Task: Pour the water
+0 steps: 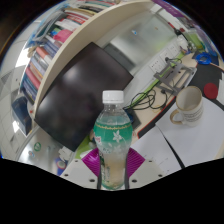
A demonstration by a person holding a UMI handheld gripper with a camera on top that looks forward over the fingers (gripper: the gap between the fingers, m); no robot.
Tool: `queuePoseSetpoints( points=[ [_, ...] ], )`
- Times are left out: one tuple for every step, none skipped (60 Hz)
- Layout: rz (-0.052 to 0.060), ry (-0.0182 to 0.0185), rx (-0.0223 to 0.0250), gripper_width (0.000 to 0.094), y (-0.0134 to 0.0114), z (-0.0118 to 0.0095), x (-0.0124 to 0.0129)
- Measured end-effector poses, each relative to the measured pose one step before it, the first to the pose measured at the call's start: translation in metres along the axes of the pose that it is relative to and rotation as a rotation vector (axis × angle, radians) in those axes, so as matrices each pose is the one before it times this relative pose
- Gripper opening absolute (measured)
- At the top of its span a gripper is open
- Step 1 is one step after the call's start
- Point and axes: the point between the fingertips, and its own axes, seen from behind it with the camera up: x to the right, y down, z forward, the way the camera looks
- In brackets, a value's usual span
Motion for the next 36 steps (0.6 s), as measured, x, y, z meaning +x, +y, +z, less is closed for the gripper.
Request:
queuePoseSetpoints(
  points=[
    [0.0373,-0.01061,-0.00112,0.0308,-0.00683,-0.00189,0.00027],
    [0.0420,-0.00959,-0.00251,0.0309,-0.00691,-0.00185,0.00049],
    [0.0466,-0.00903,-0.00567,0.0309,-0.00582,-0.00143,0.00107],
    [0.0449,-0.00591,-0.00647,0.0308,-0.00548,-0.00156,0.00133],
    [0.0384,-0.00440,-0.00601,0.0307,-0.00590,-0.00162,0.00176],
    [0.0391,0.01331,-0.00325,0.0308,-0.00450,-0.00024,-0.00480],
    [0.0308,-0.00384,-0.00519,0.0309,-0.00561,-0.00191,0.00154],
    [0.0275,-0.01173,0.00390,0.0311,-0.00449,0.00066,0.00583],
    [0.0388,-0.00530,-0.00180,0.0310,-0.00570,-0.00140,0.00078],
    [0.0433,-0.00847,-0.00155,0.0310,-0.00509,-0.00152,0.00000],
    [0.0470,-0.01216,-0.00521,0.0308,-0.00458,-0.00097,-0.00089],
    [0.0510,-0.01529,-0.00969,0.0310,-0.00327,-0.00039,-0.00075],
    [0.0574,-0.01555,-0.01181,0.0310,-0.00306,-0.00007,-0.00038],
    [0.0624,-0.01645,-0.00915,0.0310,-0.00350,-0.00022,-0.00128],
    [0.0634,-0.01945,-0.00877,0.0311,-0.00334,0.00004,-0.00210],
    [0.0640,-0.02291,-0.01037,0.0308,-0.00294,0.00029,-0.00324],
    [0.0623,-0.02389,-0.01195,0.0308,-0.00295,0.00001,-0.00336],
    [0.0696,-0.00316,-0.00885,0.0309,-0.00065,-0.00220,-0.01081],
    [0.0539,-0.01985,-0.00703,0.0309,-0.00313,-0.00007,-0.00291],
    [0.0403,-0.02846,-0.00533,0.0310,-0.00473,-0.00067,0.00197],
    [0.0422,-0.01468,-0.00525,0.0309,-0.00326,0.00009,-0.00205],
    [0.0371,-0.01217,-0.00925,0.0308,-0.00212,0.00030,-0.00195],
    [0.0311,-0.01048,-0.00806,0.0309,-0.00202,-0.00031,-0.00146],
    [0.0243,-0.00838,-0.00176,0.0310,-0.00332,-0.00058,-0.00075],
    [0.0204,-0.00471,0.00196,0.0311,-0.00393,-0.00035,0.00008],
    [0.0176,-0.00252,0.00256,0.0310,-0.00404,-0.00050,0.00044],
    [0.0181,0.00100,0.00277,0.0309,0.00059,-0.00052,-0.00077],
    [0.0151,-0.00628,-0.00213,0.0309,-0.00318,0.00097,-0.00099],
    [0.0170,-0.00912,-0.00334,0.0310,-0.00190,-0.00017,-0.00127],
    [0.0179,-0.00927,-0.00173,0.0310,-0.00172,0.00042,-0.00116],
    [0.0181,-0.00741,-0.00055,0.0310,-0.00201,-0.00021,-0.00138],
    [0.0174,-0.00592,-0.00038,0.0309,-0.00188,-0.00031,-0.00104],
    [0.0177,-0.00615,-0.00134,0.0309,-0.00198,-0.00029,-0.00087],
    [0.0187,-0.00660,-0.00320,0.0310,-0.00103,-0.00041,-0.00142],
    [0.0214,-0.00377,-0.00224,0.0311,-0.00143,-0.00167,-0.00301],
    [0.0205,-0.00717,-0.00255,0.0310,-0.00183,0.00107,-0.00246]
  ],
)
